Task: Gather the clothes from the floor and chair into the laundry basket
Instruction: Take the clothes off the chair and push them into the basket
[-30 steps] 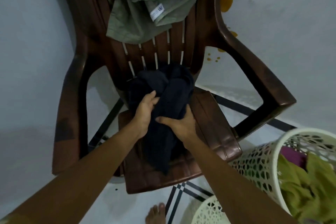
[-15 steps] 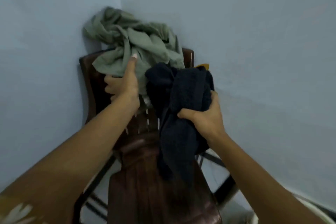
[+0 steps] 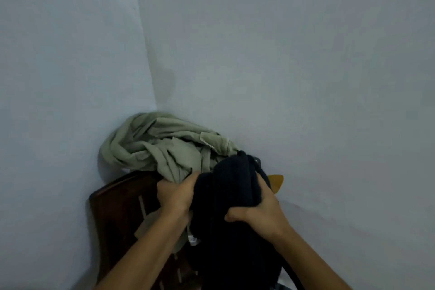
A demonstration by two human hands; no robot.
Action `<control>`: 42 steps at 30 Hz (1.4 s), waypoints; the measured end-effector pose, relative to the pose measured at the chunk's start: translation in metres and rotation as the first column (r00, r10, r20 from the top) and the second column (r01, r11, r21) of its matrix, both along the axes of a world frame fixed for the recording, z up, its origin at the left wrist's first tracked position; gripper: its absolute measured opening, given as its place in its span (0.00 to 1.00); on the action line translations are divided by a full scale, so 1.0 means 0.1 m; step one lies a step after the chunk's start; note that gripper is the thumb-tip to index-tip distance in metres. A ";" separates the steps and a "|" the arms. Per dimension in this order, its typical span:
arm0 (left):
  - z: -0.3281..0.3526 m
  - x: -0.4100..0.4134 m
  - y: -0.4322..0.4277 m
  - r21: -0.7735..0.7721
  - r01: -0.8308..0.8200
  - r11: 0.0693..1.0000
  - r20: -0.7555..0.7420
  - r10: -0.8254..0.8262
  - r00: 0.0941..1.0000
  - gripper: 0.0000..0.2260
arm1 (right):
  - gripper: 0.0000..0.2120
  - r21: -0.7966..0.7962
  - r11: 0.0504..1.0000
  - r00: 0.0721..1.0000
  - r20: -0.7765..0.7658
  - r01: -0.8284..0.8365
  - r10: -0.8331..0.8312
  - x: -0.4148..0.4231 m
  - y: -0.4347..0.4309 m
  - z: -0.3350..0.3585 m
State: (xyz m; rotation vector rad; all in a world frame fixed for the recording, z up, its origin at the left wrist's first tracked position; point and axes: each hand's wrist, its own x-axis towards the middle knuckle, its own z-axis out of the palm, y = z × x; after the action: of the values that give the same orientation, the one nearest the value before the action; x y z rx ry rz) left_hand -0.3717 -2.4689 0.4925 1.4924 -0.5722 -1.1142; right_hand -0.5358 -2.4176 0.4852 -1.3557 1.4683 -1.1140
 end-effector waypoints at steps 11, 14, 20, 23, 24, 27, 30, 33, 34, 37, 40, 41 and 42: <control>0.35 -0.60 0.52 -0.590 0.319 0.742 0.392 -0.083 0.916 0.23 | 0.45 -0.326 0.923 0.977 0.128 0.206 -0.173 -0.47 0.68 -0.08; 0.46 -0.93 0.82 -0.638 0.354 0.684 0.401 -0.098 0.911 0.22 | 0.44 -0.377 0.888 0.963 0.148 0.265 -0.224 -0.77 1.02 0.00; 0.65 -1.91 1.97 -0.683 0.413 0.602 0.398 -0.168 0.902 0.27 | 0.44 -0.429 0.837 0.940 0.128 0.340 -0.316 -1.69 2.27 0.18; 0.67 -2.44 2.66 -0.691 0.471 0.549 0.435 -0.204 0.877 0.17 | 0.44 -0.412 0.817 0.914 0.141 0.404 -0.380 -2.16 3.00 0.10; 0.62 -2.67 2.97 -0.686 0.479 0.548 0.437 -0.217 0.873 0.17 | 0.43 -0.396 0.817 0.907 0.130 0.419 -0.401 -2.36 3.35 0.07; 0.36 -3.16 3.58 -0.659 0.540 0.523 0.470 -0.274 0.839 0.14 | 0.43 -0.341 0.821 0.885 0.094 0.459 -0.456 -2.79 4.06 -0.16; -0.07 -3.55 4.08 -0.596 0.608 0.525 0.501 -0.349 0.792 0.19 | 0.44 -0.264 0.838 0.875 0.053 0.477 -0.481 -3.09 4.69 -0.44; -0.62 -3.91 4.53 -0.478 0.684 0.551 0.488 -0.481 0.729 0.24 | 0.46 -0.178 0.836 0.846 -0.033 0.519 -0.532 -3.35 5.17 -0.89; -0.79 -3.98 4.64 -0.430 0.701 0.569 0.472 -0.520 0.712 0.25 | 0.45 -0.160 0.832 0.837 -0.054 0.531 -0.544 -3.41 5.26 -1.03; -1.49 -4.24 4.94 -0.223 0.718 0.660 0.366 -0.626 0.689 0.25 | 0.46 -0.057 0.822 0.813 -0.120 0.567 -0.570 -3.61 5.59 -1.61; -2.15 -4.34 4.97 -0.015 0.735 0.678 0.269 -0.705 0.656 0.26 | 0.48 0.040 0.829 0.814 -0.222 0.557 -0.536 -3.75 5.69 -2.11; -2.35 -4.35 4.98 0.033 0.745 0.666 0.245 -0.728 0.640 0.27 | 0.51 0.072 0.834 0.816 -0.268 0.547 -0.512 -3.79 5.71 -2.27; -2.47 -4.35 4.97 0.095 0.735 0.672 0.220 -0.734 0.643 0.27 | 0.53 0.095 0.840 0.816 -0.316 0.535 -0.484 -3.81 5.69 -2.41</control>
State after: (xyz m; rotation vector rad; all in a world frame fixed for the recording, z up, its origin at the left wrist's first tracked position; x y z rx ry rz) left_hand -0.8072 -1.9718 0.2452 1.4199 -1.4559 -1.5462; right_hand -0.9169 -1.8485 0.2444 -1.0403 2.1819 -1.1034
